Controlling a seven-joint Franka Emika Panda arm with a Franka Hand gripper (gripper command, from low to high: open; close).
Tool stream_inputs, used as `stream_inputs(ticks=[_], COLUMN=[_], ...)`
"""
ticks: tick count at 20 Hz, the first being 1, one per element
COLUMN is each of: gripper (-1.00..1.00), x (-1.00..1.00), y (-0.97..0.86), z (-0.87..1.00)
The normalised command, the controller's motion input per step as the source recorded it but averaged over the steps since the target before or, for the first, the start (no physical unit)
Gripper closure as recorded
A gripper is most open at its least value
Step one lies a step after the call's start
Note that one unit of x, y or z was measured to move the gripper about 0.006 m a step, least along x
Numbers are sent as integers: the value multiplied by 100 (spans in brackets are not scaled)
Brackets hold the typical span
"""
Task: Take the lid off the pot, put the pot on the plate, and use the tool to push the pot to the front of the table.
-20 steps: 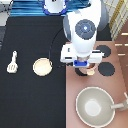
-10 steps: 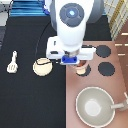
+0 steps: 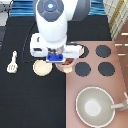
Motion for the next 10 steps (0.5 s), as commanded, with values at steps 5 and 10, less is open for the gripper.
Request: stream_inputs(ticks=[5, 10], gripper=[100, 100], x=[-90, -88], y=[-37, -43], z=[-13, -11])
